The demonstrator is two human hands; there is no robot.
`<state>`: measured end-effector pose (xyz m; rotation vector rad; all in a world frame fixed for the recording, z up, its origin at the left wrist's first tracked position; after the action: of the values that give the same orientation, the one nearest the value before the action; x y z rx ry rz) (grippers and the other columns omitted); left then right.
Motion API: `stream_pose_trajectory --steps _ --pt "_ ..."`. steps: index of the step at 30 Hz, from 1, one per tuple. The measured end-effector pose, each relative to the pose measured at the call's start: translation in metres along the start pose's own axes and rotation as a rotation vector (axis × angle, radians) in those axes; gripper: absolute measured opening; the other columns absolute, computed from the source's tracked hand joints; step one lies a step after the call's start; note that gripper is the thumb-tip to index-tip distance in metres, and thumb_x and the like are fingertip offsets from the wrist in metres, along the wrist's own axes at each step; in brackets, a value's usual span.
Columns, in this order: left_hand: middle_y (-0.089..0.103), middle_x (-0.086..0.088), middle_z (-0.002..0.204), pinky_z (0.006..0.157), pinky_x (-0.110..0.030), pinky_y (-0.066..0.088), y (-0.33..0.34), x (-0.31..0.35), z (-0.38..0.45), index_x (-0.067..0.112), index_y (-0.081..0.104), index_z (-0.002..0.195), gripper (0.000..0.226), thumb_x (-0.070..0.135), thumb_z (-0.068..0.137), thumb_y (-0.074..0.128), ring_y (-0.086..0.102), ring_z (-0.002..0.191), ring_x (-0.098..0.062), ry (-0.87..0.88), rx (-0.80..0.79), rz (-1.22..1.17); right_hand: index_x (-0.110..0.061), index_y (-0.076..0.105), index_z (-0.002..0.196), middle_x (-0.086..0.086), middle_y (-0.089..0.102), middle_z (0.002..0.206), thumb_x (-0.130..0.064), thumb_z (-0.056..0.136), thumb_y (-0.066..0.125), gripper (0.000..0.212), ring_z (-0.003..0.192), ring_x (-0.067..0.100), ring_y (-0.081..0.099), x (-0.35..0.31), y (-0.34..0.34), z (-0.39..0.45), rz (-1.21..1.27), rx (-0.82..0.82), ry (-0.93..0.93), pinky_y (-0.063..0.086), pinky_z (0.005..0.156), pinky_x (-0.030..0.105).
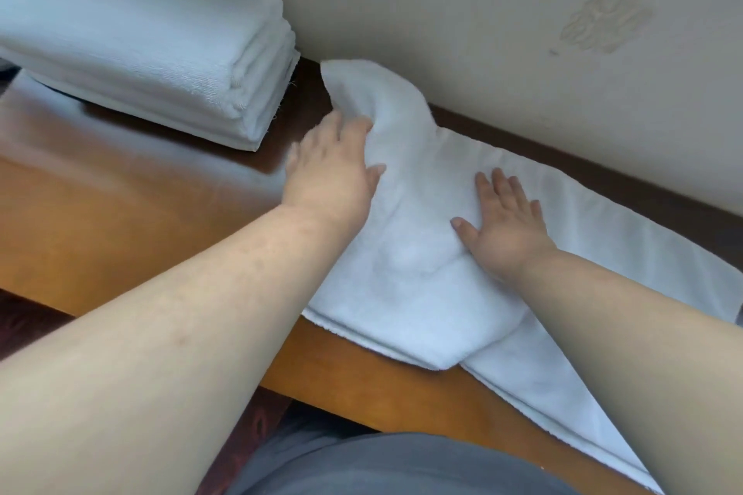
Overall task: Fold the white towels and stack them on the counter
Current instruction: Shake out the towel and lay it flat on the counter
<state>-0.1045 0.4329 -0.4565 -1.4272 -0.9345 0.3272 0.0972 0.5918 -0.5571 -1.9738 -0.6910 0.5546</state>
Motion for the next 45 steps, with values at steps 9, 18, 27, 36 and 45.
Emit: stream_pose_trajectory --steps 9,18,27,36,45 --pt "0.005 -0.005 0.162 0.114 -0.047 0.02 0.041 -0.081 -0.044 0.034 0.002 0.153 0.078 0.064 0.091 0.038 0.012 0.146 -0.029 -0.289 -0.098 -0.19 -0.022 0.031 0.149 0.005 0.005 0.164 -0.04 0.089 0.054 0.067 0.151 0.02 0.0 -0.062 -0.036 0.005 0.212 0.167 -0.039 -0.001 0.121 0.047" --pt "0.068 0.001 0.104 0.088 -0.042 0.054 0.045 -0.121 -0.032 0.023 0.061 0.11 0.037 0.044 0.081 0.07 0.066 0.094 -0.022 -0.549 -0.277 -0.893 -0.035 0.01 0.156 -0.006 0.001 0.165 -0.048 0.094 0.044 0.071 0.151 0.016 -0.005 -0.183 -0.008 0.021 0.132 -0.074 -0.224 -0.001 0.12 0.049" --pt "0.064 0.002 0.082 0.069 -0.032 0.047 0.03 -0.129 -0.052 0.021 0.053 0.084 0.033 0.046 0.069 0.066 0.061 0.074 -0.018 -0.385 -0.296 -1.014 -0.035 -0.002 0.155 -0.006 -0.01 0.164 -0.051 0.095 0.041 0.076 0.15 0.018 -0.013 -0.183 0.002 0.02 -0.009 -0.06 -0.174 -0.004 0.12 0.049" --pt "0.067 -0.006 0.103 0.081 -0.035 0.053 0.041 -0.183 -0.094 0.017 0.061 0.112 0.037 0.044 0.085 0.065 0.063 0.085 -0.023 -0.588 -0.595 -0.642 -0.032 -0.006 0.156 -0.004 -0.015 0.164 -0.058 0.084 0.06 0.101 0.15 0.019 -0.014 -0.191 -0.01 0.018 -0.035 -0.217 -0.161 0.003 0.121 0.048" --pt "0.062 -0.004 0.116 0.077 -0.033 0.042 0.019 -0.18 -0.08 0.013 0.046 0.132 0.077 0.068 0.079 0.059 0.06 0.102 -0.026 -0.376 -0.722 0.039 -0.03 0.01 0.156 0.0 -0.005 0.165 -0.042 0.084 0.062 0.09 0.151 0.019 -0.002 -0.201 -0.015 -0.002 -0.029 -0.127 -0.287 0.007 0.122 0.041"
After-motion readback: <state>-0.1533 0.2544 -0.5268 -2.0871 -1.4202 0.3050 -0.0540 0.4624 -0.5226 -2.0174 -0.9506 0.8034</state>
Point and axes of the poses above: each hand's wrist, its own z-axis towards the middle knuckle, its own y-axis out of the palm, x = y × z, the point moved 9 cm from there along z, towards the middle knuckle
